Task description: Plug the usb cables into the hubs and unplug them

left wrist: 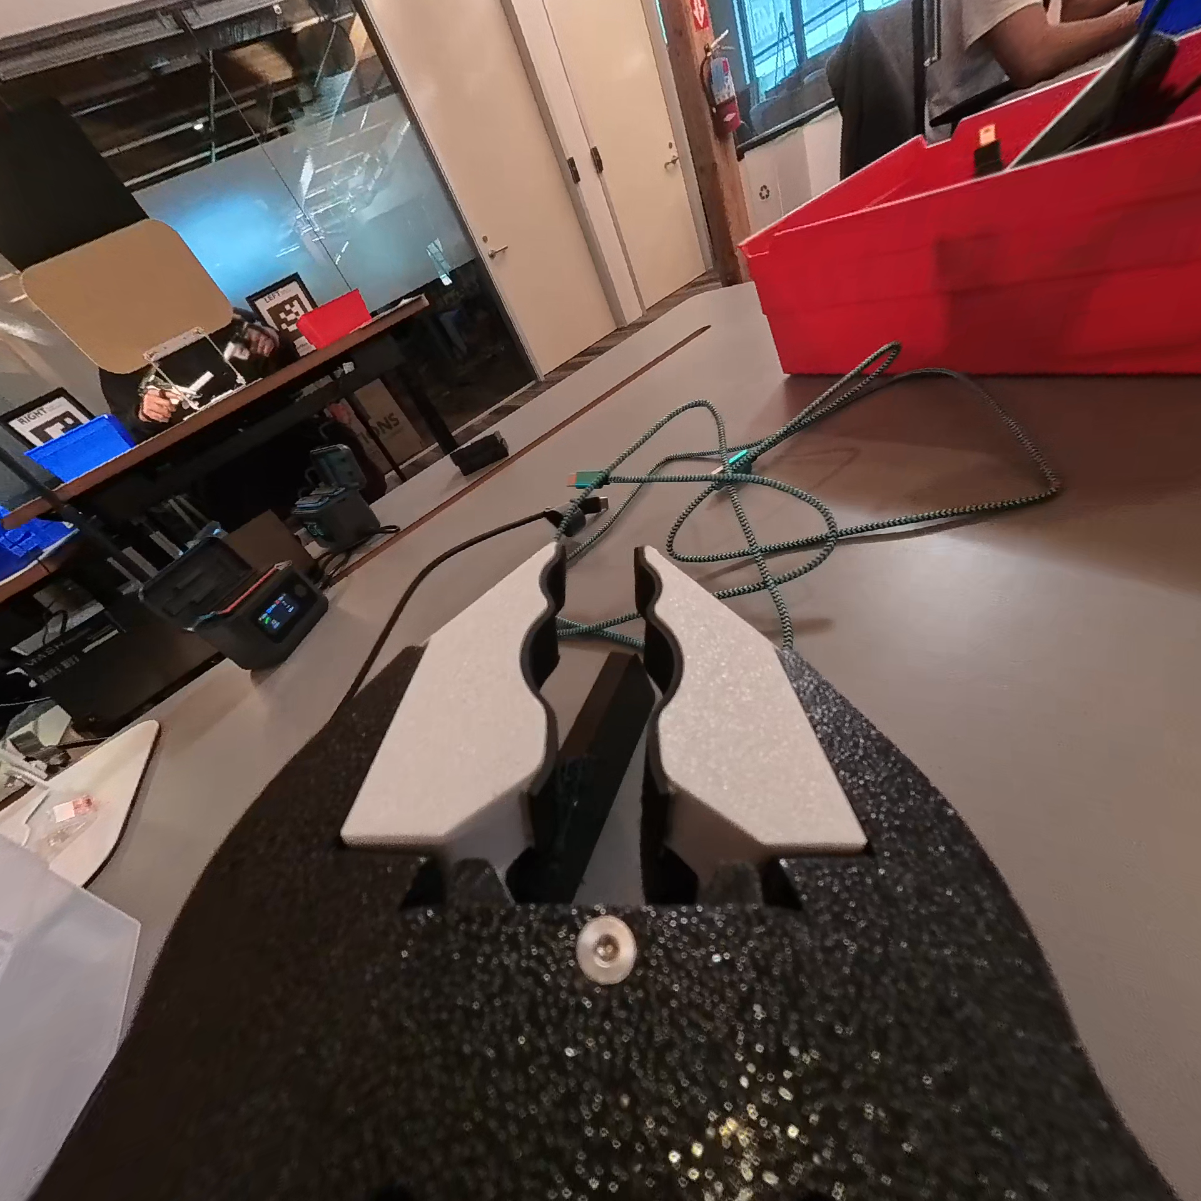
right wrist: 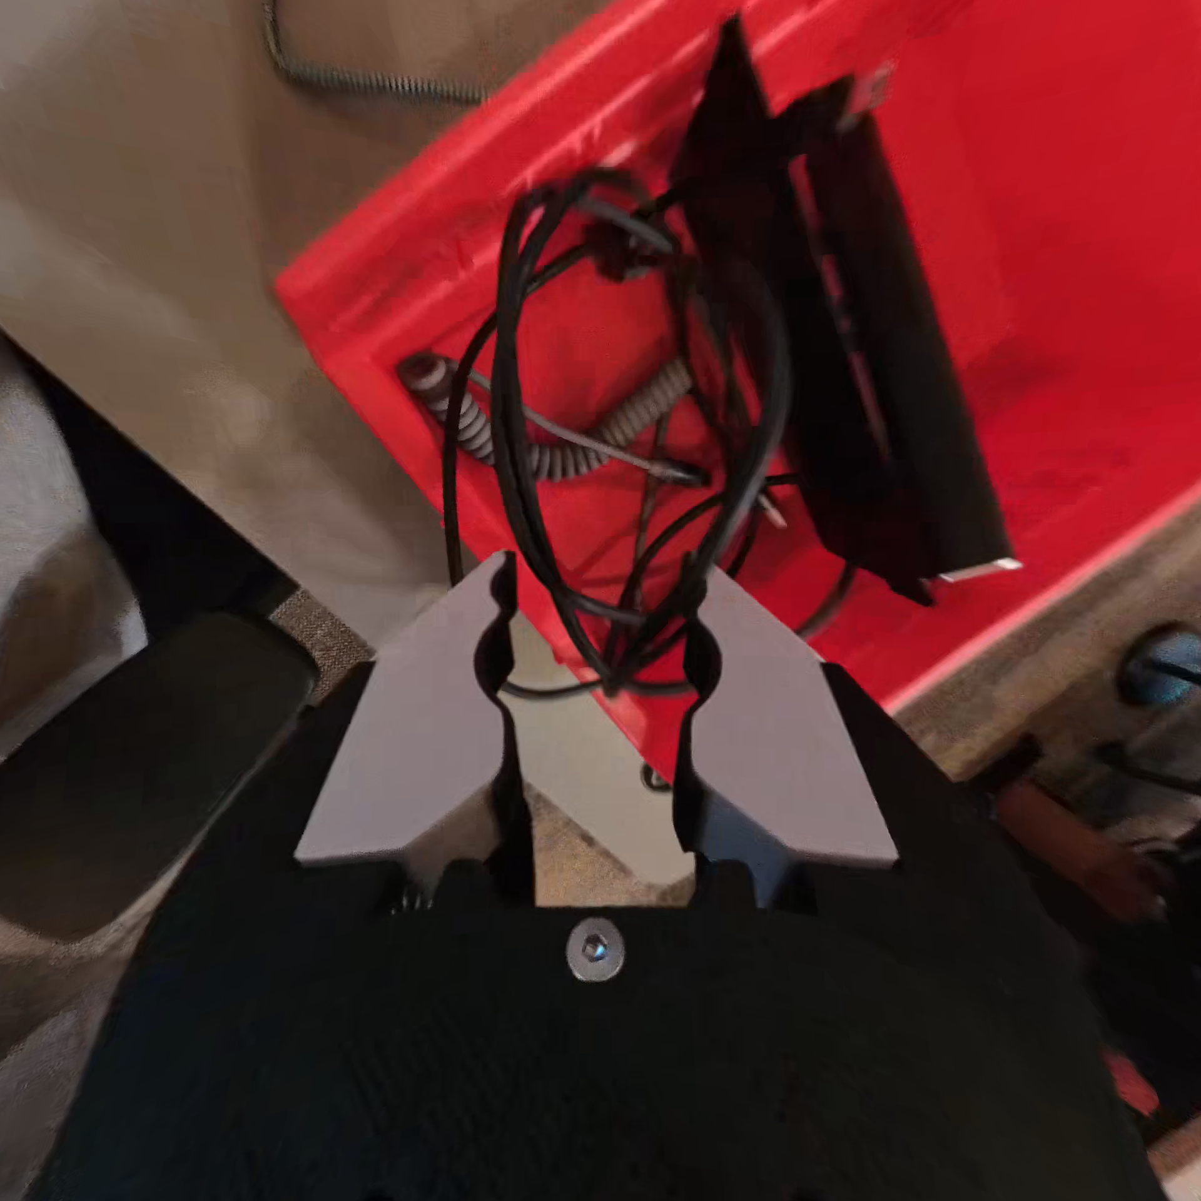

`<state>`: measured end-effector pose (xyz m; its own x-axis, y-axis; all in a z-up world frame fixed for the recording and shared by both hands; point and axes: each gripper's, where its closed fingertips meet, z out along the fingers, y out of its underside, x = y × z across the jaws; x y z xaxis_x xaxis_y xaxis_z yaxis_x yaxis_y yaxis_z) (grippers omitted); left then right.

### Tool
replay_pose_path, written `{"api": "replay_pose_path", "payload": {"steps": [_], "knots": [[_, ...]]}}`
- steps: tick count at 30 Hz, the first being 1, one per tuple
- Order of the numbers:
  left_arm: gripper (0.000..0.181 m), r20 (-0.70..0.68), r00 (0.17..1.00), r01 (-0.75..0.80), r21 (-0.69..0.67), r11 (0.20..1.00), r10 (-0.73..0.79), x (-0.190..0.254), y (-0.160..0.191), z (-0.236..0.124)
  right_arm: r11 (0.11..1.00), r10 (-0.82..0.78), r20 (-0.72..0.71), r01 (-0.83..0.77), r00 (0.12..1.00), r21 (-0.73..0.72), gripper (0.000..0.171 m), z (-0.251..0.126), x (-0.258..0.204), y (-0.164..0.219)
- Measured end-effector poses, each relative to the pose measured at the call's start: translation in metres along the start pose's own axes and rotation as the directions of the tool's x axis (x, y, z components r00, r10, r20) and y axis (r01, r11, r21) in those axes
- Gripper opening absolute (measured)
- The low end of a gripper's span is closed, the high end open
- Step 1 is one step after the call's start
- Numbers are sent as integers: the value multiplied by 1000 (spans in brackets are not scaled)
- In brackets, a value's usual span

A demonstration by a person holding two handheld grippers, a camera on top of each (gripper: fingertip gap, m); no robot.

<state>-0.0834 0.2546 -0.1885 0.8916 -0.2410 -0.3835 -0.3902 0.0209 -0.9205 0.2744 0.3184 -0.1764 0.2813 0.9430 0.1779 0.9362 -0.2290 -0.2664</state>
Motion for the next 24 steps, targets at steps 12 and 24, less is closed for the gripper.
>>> {"api": "replay_pose_path", "payload": {"steps": [12, 24], "knots": [[21, 36, 994, 101, 38, 994, -102, -16, -2, -3, 823, -290, -107, 305, 951, 480, 84, -90, -29, -196], [21, 33, 987, 155, 59, 986, -158, -23, -2, -6, 955, -297, 246, 290, 923, 65, 159, 144, -79, -271]]}}
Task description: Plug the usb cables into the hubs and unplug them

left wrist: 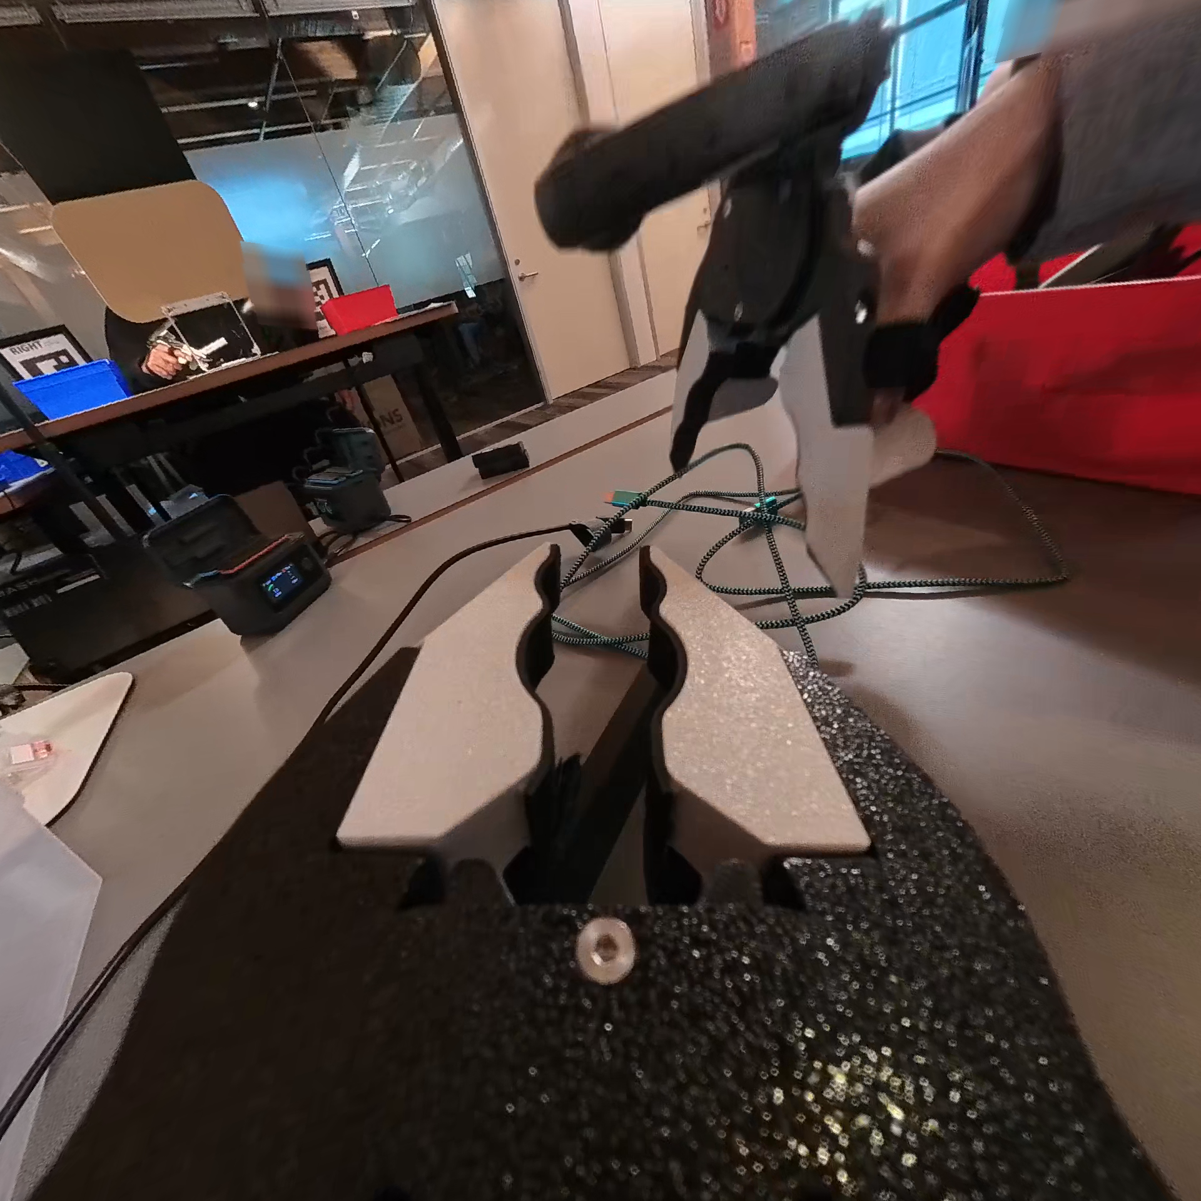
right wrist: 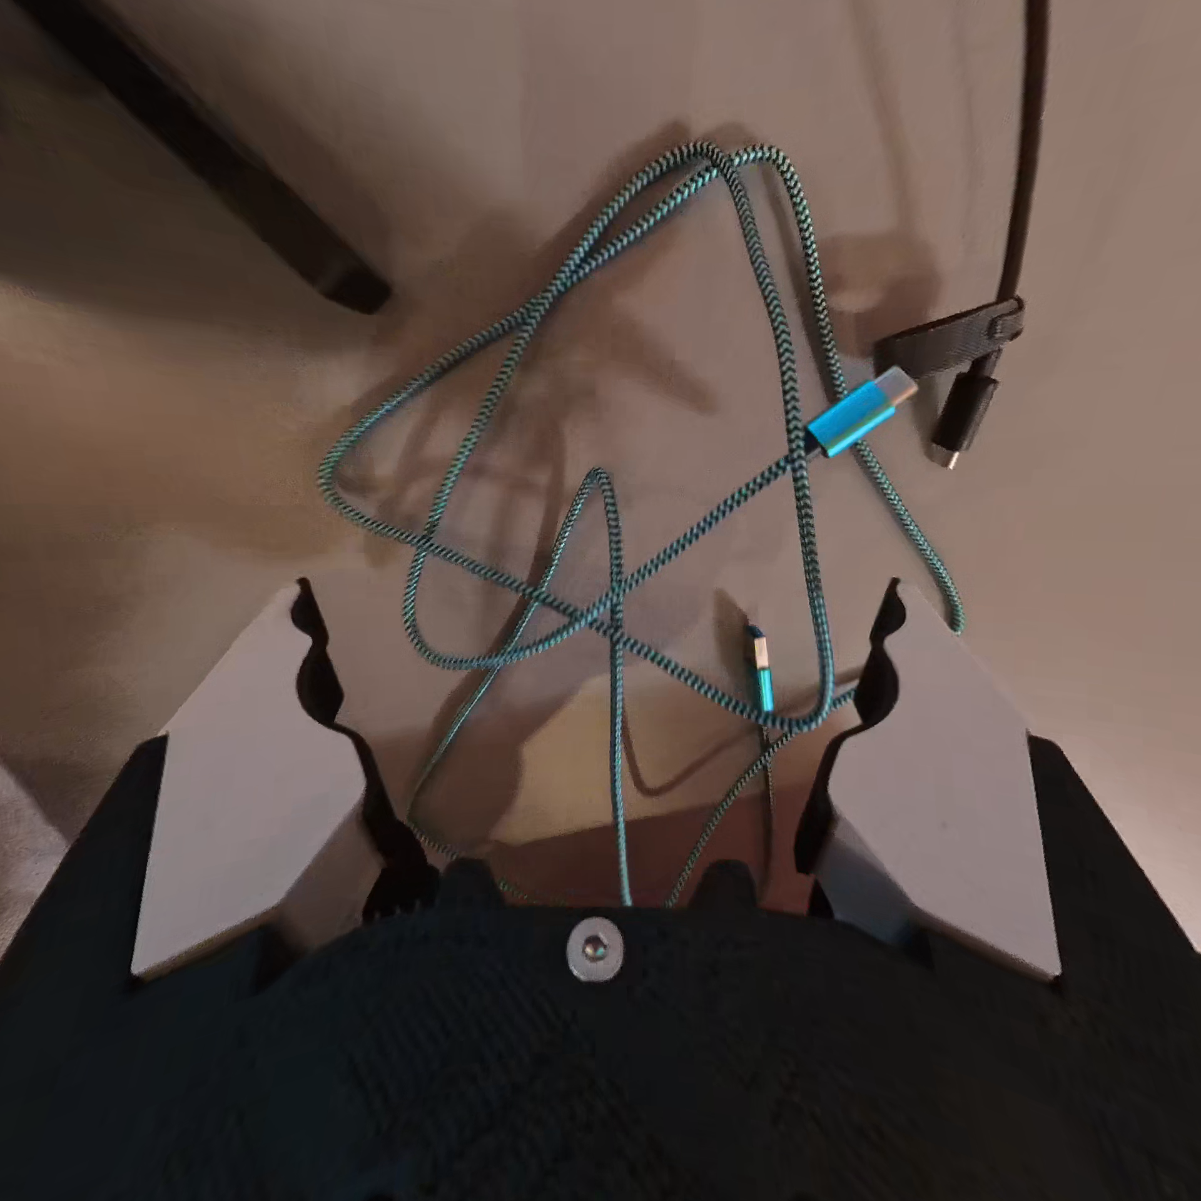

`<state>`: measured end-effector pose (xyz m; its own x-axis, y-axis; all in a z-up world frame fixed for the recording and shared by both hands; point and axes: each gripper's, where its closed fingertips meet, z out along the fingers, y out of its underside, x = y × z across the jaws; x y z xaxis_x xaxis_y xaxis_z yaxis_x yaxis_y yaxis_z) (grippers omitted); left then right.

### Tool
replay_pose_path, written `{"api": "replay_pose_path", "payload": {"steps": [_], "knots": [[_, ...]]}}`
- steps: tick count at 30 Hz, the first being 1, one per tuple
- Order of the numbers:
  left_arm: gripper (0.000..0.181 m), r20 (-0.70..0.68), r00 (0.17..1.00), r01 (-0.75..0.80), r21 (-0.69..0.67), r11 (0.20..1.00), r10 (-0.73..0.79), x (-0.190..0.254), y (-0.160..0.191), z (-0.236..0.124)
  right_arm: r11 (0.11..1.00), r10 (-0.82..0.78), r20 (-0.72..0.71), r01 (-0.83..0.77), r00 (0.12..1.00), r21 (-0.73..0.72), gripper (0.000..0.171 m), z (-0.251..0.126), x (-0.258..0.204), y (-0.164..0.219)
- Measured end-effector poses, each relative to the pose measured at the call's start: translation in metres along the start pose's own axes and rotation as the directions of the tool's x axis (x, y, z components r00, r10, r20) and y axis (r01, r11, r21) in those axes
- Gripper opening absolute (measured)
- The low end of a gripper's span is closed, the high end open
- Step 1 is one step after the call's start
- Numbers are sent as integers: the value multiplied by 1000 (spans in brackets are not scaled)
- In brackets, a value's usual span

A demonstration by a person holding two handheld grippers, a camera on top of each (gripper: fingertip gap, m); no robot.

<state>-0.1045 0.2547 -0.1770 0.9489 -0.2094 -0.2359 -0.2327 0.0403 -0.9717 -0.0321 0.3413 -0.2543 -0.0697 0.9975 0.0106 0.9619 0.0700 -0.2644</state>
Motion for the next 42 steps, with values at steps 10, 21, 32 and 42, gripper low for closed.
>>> {"api": "replay_pose_path", "payload": {"steps": [10, 21, 32, 42], "knots": [[21, -3, 1000, 19, 2, 1000, -19, -2, 0, 0, 988, -39, -37, 33, 999, -149, 86, 23, 7, 10], [20, -13, 1000, 13, -2, 1000, -13, 0, 1, 0, 989, -43, -8, 41, 999, -144, 20, 23, -5, 13], [19, -17, 1000, 12, 7, 1000, -12, 1, -1, 0, 986, -142, -66, 135, 988, -93, 0, -17, -15, 11], [20, -19, 1000, 22, 7, 1000, -21, 1, -1, 1, 955, -105, -527, 234, 843, 183, 0, -269, 38, -24]]}}
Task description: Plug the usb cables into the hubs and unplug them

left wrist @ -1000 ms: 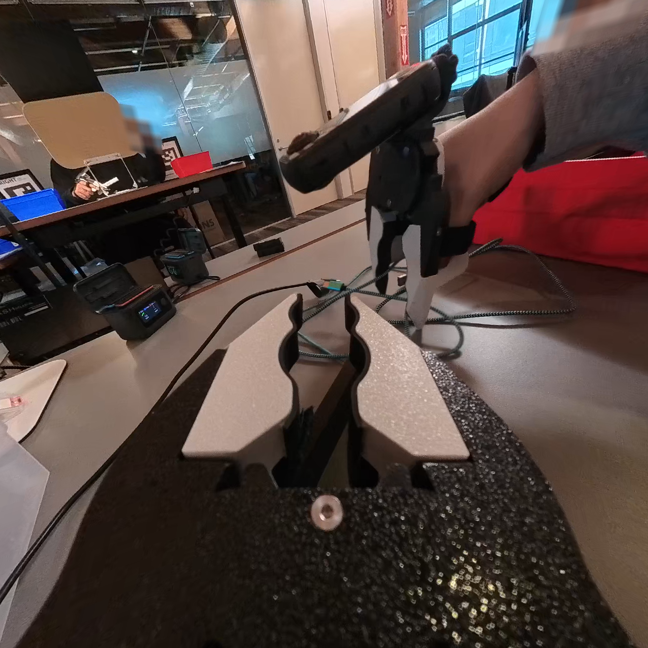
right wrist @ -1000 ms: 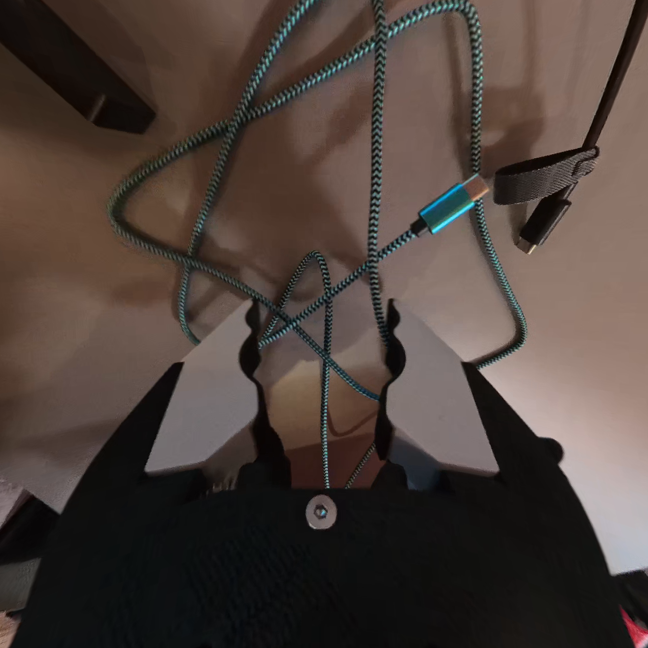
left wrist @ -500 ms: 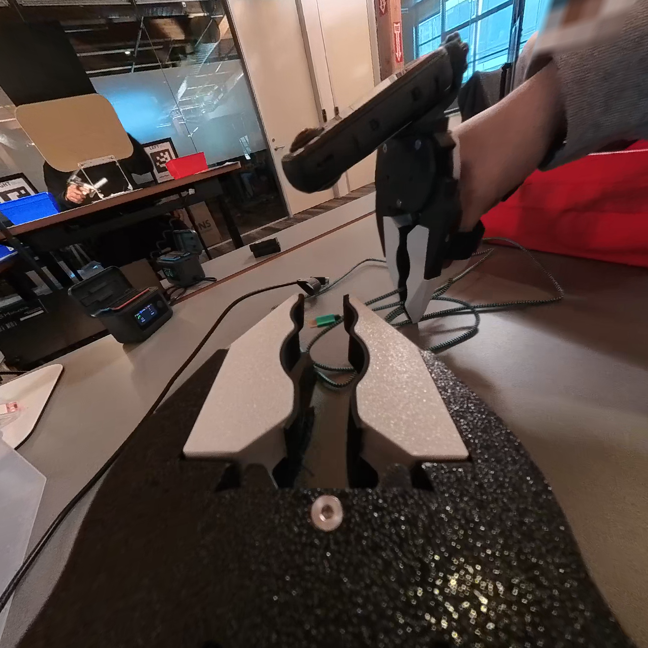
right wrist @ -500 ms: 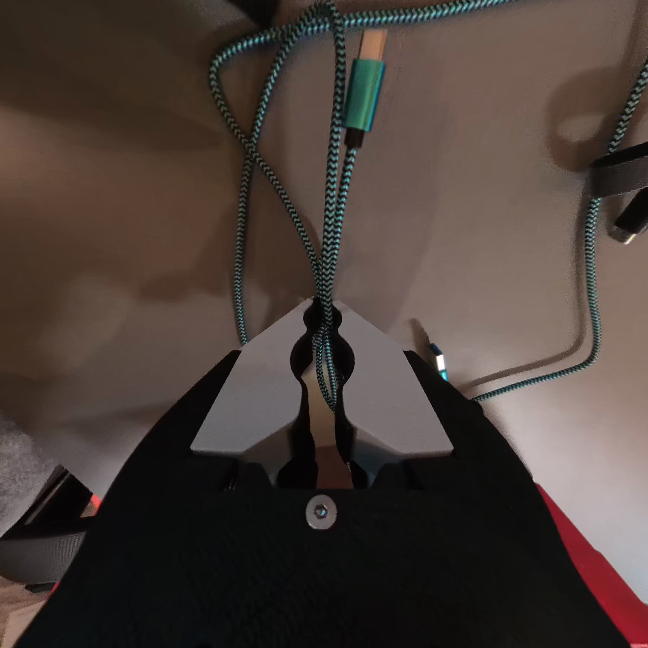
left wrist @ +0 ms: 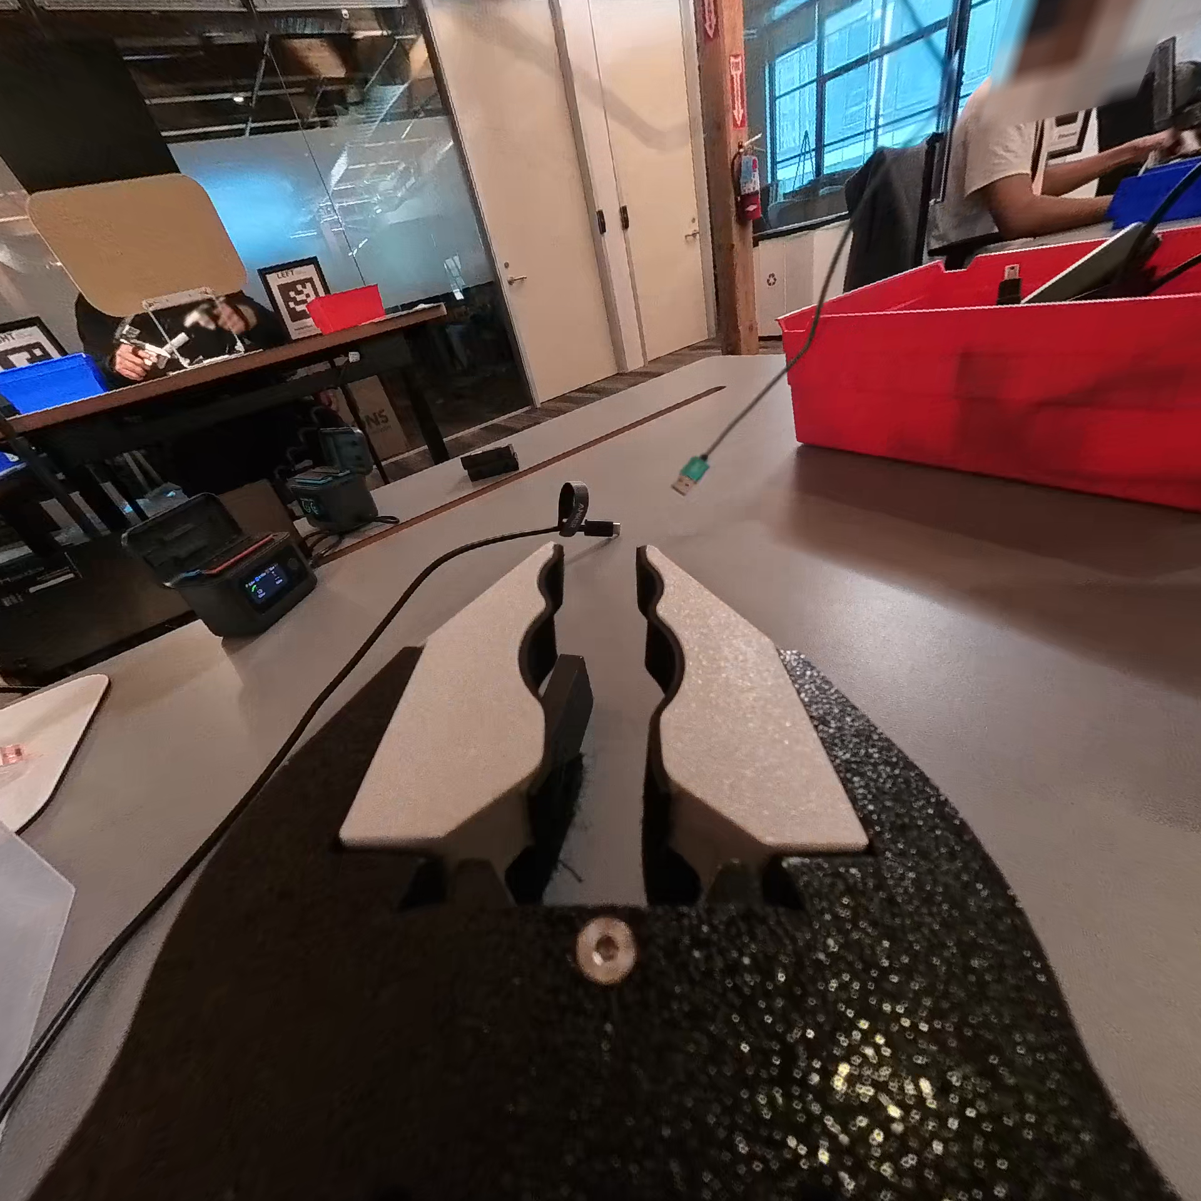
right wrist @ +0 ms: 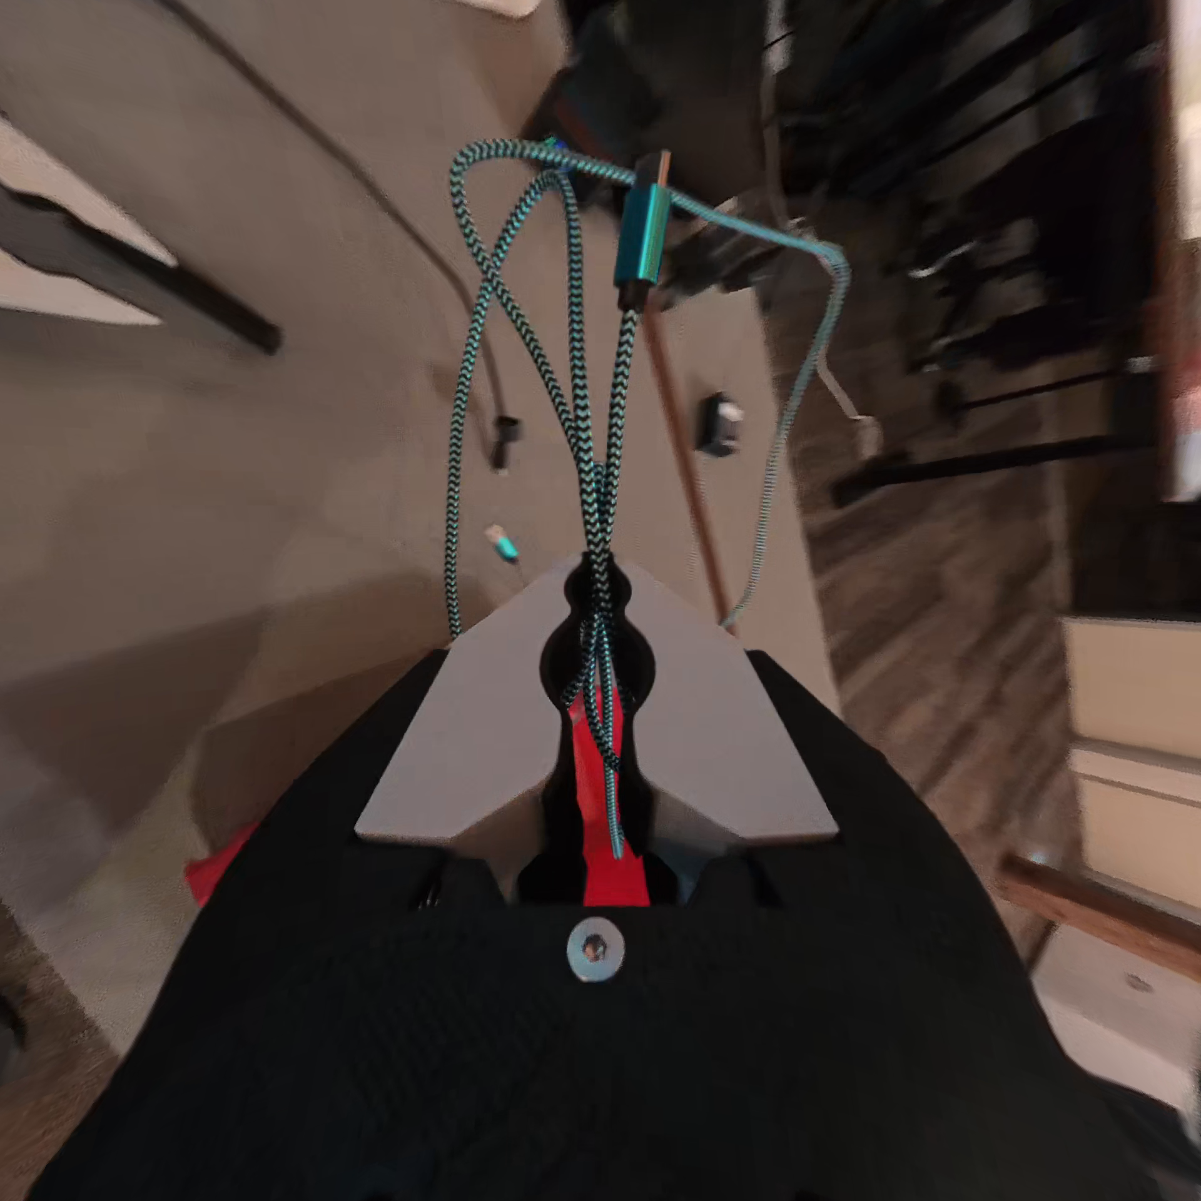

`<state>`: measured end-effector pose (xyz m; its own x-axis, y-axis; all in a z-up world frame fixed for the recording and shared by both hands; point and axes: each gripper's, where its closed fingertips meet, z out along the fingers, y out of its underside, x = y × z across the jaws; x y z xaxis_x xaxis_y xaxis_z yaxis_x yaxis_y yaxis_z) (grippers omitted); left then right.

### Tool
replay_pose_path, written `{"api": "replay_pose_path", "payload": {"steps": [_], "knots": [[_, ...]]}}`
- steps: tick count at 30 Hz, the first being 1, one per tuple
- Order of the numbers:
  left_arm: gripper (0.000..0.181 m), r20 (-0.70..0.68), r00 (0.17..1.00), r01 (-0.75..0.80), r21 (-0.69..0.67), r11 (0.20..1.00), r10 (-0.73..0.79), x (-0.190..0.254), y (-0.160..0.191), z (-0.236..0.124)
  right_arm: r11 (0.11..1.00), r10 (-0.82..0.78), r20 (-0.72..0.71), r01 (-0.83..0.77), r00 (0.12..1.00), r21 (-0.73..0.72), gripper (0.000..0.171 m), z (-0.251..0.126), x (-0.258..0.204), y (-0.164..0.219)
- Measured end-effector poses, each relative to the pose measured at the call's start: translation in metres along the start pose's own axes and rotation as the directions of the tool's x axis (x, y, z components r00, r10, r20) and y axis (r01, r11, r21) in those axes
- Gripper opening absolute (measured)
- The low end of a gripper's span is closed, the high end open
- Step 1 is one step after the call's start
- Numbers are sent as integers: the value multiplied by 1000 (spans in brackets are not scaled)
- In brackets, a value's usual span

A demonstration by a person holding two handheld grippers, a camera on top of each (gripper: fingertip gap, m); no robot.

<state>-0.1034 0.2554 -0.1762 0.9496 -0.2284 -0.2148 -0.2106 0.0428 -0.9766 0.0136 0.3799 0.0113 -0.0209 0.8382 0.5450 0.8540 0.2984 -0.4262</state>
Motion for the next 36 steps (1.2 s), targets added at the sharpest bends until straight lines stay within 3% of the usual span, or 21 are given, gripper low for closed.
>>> {"api": "replay_pose_path", "payload": {"steps": [9, 15, 20, 28, 36], "knots": [[20, -4, 1000, -6, -6, 1000, 6, 1, 1, 1, 994, 34, -259, -6, 965, 108, 0, -137, 85, -19], [19, -11, 1000, -11, -14, 1000, 11, 3, 2, 1, 976, 103, -327, -33, 939, 215, 0, -210, 98, -19], [19, -10, 1000, -16, -13, 1000, 16, 3, 2, 1, 956, 169, -301, -81, 938, 282, 0, -247, 86, -3], [19, -11, 1000, -17, -15, 1000, 17, 3, 3, 1, 903, 283, -80, -238, 956, 357, 0, -229, 32, 41], [19, -12, 1000, -14, -13, 1000, 14, 3, 3, 1, 853, 387, 107, -400, 916, 334, 0, -141, -26, 123]]}}
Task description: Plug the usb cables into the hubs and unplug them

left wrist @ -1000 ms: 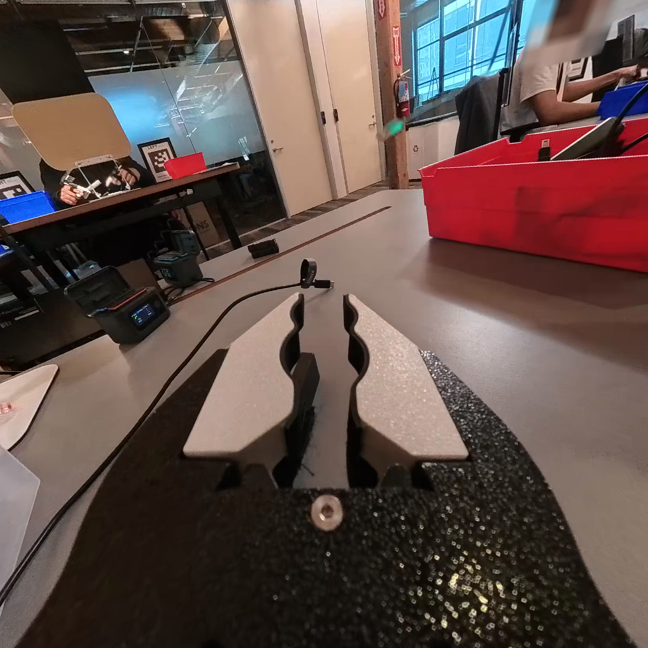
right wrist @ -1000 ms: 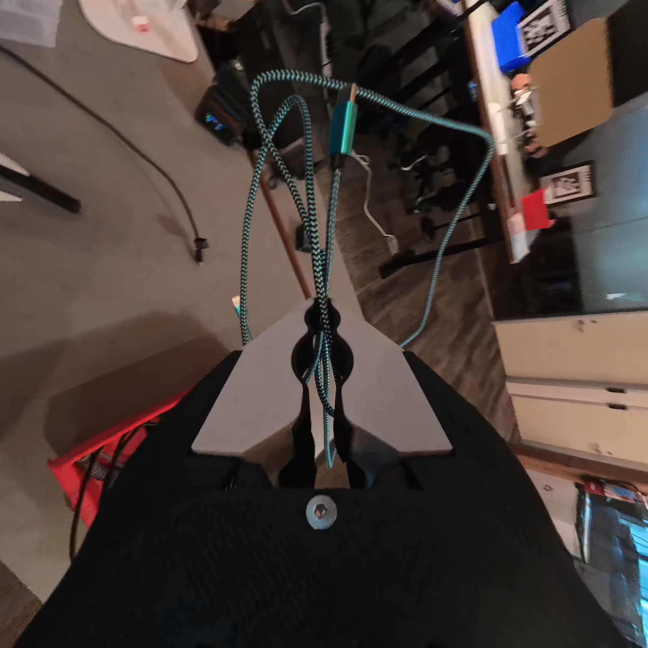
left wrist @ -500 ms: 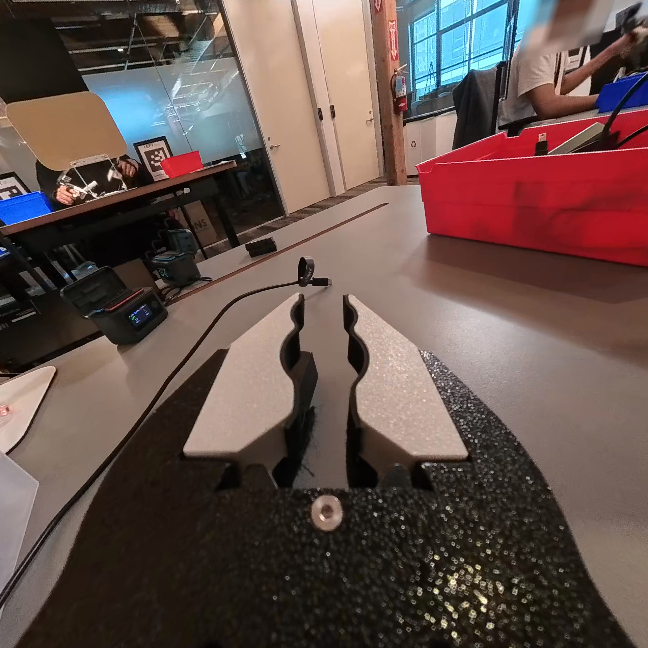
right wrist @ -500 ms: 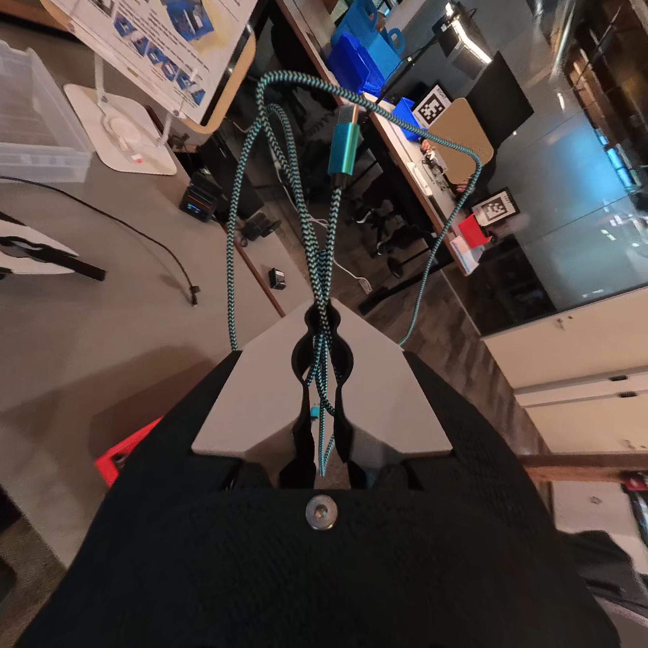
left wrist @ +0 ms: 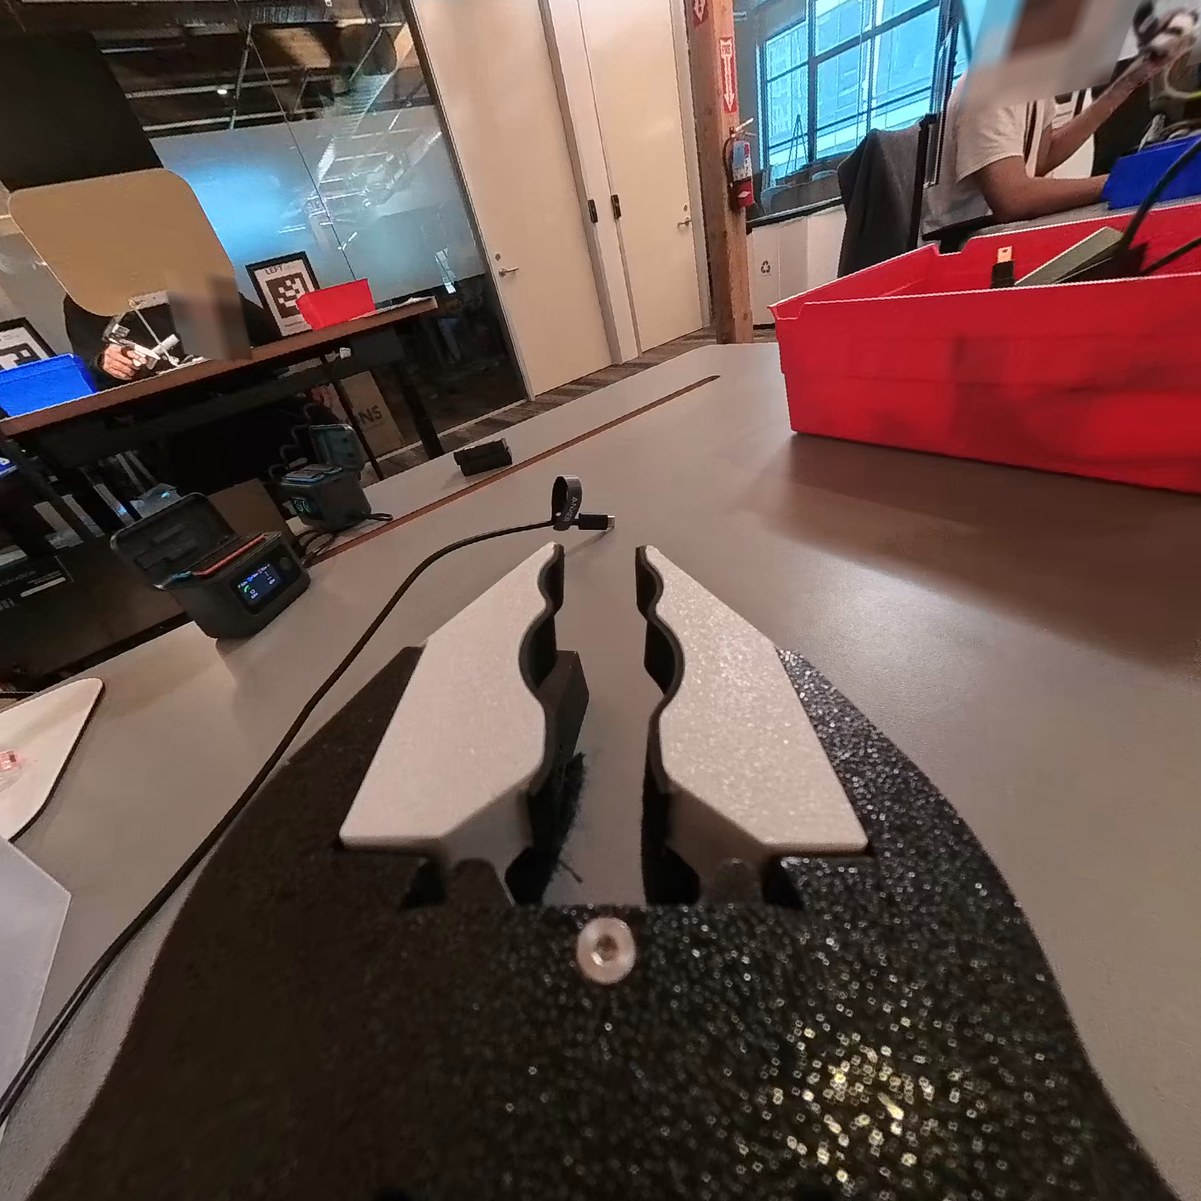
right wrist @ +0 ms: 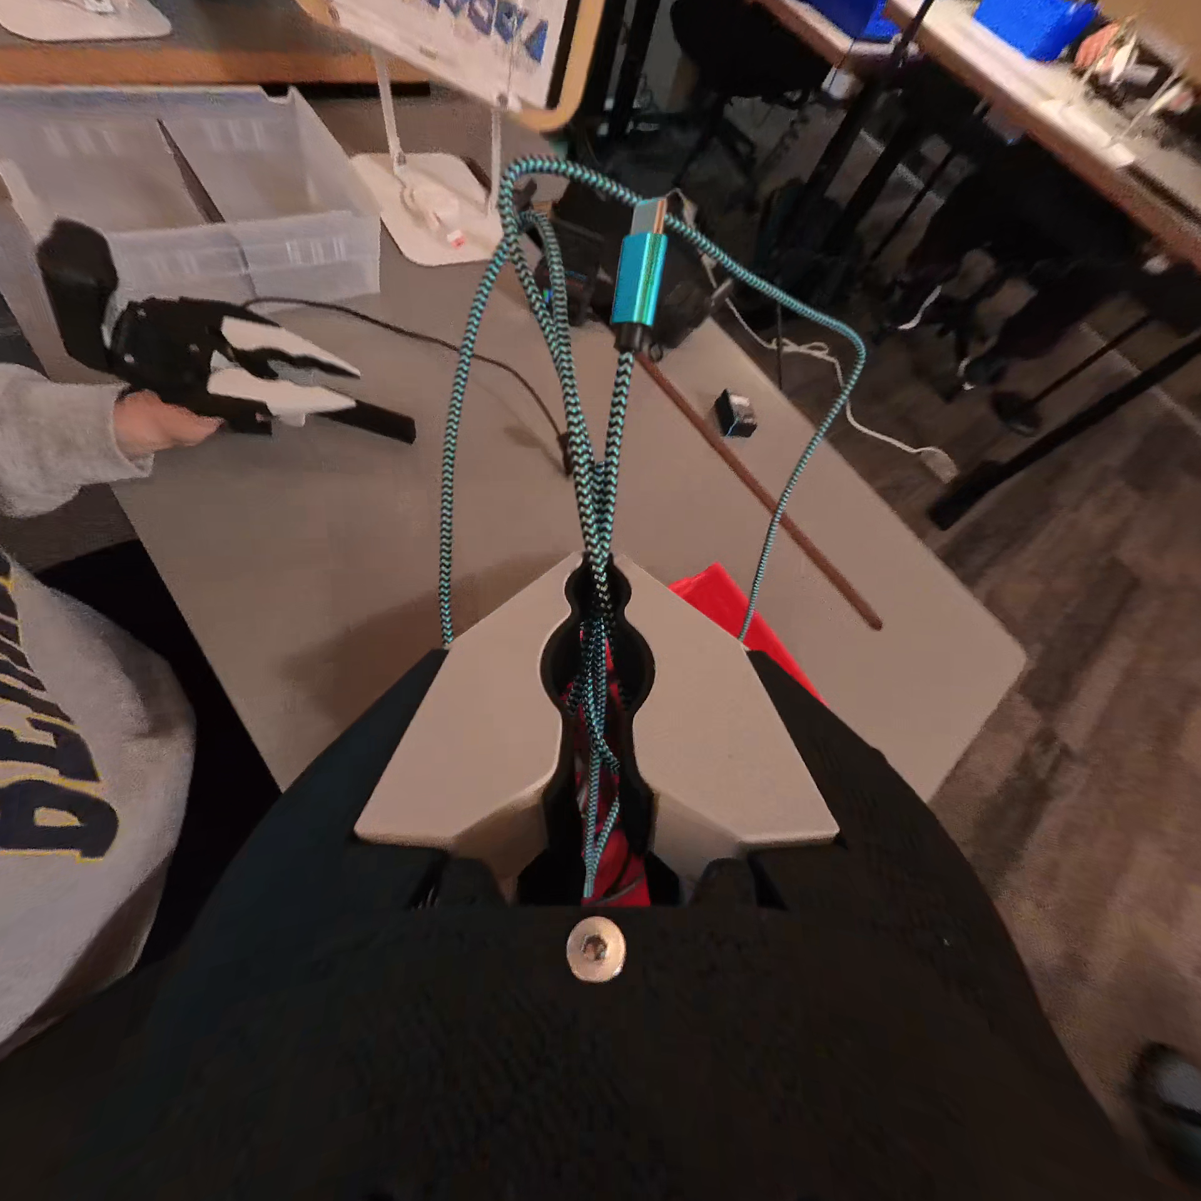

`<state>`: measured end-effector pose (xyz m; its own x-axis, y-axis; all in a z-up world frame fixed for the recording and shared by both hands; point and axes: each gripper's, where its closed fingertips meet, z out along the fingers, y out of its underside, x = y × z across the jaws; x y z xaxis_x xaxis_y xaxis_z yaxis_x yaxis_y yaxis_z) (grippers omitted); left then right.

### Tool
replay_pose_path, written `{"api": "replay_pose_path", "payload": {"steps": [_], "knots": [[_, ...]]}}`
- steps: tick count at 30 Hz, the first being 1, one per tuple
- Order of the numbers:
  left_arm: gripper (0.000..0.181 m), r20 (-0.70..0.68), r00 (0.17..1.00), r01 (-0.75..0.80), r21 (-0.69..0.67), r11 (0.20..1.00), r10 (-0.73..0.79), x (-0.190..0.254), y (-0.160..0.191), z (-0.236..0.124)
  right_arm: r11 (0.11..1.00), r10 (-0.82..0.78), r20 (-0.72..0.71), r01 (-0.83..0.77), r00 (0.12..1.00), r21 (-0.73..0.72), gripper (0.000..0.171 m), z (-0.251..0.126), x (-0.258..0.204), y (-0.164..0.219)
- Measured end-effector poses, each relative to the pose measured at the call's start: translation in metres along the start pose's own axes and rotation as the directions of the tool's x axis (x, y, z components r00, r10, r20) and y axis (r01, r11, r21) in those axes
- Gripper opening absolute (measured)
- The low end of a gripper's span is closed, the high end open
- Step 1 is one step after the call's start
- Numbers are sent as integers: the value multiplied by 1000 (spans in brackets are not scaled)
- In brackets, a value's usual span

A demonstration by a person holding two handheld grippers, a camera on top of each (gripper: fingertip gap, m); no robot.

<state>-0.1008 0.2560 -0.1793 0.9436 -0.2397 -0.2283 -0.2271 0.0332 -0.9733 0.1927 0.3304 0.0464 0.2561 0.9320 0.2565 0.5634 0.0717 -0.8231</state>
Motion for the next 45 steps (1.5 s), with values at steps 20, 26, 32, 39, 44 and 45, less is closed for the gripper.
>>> {"api": "replay_pose_path", "payload": {"steps": [20, 26, 32, 39, 44, 45], "knots": [[19, -9, 1000, -13, -5, 1000, 12, 2, 1, 1, 613, -387, 209, 420, 898, -670, 0, 92, -43, 279], [19, -15, 1000, -19, -10, 1000, 18, 4, 2, 1, 631, -139, 230, 265, 963, -729, 4, 88, -54, 293], [19, -4, 1000, -5, -1, 1000, 5, 1, 1, 0, 658, 118, 105, 1, 987, -753, 63, 38, -44, 251], [19, -5, 1000, 0, 3, 1000, 0, 1, 0, 1, 820, -225, -137, 112, 965, -562, 98, 29, 4, 116], [19, -23, 995, -93, 6, 996, 93, 12, -2, 2, 881, -387, 22, 377, 922, -286, 110, 159, -42, 4], [19, -30, 990, -135, 7, 991, 135, 17, -3, 2, 875, -375, 91, 384, 923, -296, 112, 190, -52, 0]]}}
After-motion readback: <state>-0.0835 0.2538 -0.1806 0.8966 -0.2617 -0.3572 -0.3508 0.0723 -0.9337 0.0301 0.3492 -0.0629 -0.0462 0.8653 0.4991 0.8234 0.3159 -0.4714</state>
